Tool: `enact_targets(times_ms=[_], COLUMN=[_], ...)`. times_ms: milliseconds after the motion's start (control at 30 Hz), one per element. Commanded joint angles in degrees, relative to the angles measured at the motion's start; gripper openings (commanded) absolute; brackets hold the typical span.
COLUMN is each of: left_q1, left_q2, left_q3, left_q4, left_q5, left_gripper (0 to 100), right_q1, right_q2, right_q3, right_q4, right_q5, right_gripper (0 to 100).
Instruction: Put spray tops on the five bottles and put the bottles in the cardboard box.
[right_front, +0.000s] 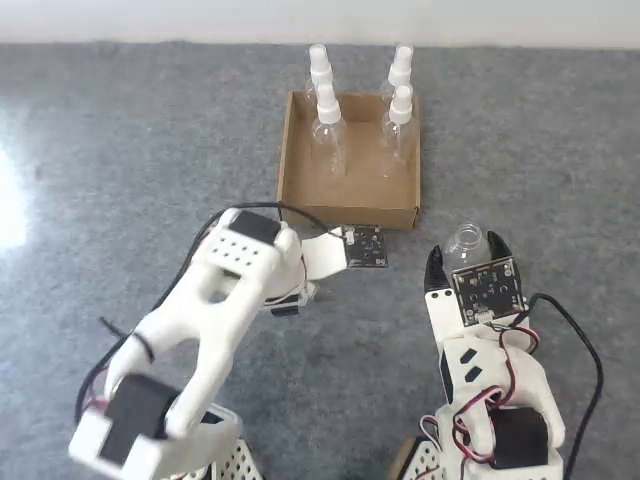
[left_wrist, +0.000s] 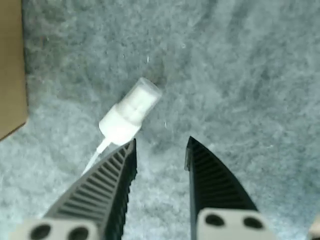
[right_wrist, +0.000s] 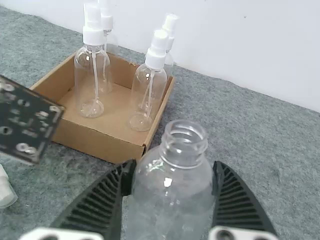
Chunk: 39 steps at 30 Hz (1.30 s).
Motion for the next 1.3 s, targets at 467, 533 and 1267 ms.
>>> enact_targets(times_ms=[467, 533, 1267], left_q1=[-0.2, -0.3, 0.2], left_q2=[14.7, 15.2, 13.5], left_q3=[-6.1, -6.1, -6.1], left_q4=[-10.8, -10.8, -2.0], left_q5=[-0.4, -0.4, 3.6], left_gripper=[14, 14, 4], right_q1=[0.6, 0.6, 0.7], right_q2=[-0.6, -0.6, -0.6], right_q3=[-0.9, -0.9, -0.9], right_q4=[-1.2, -1.2, -1.1], right_q5=[-0.1, -0.1, -0.4], right_gripper=[14.4, 14.4, 14.4])
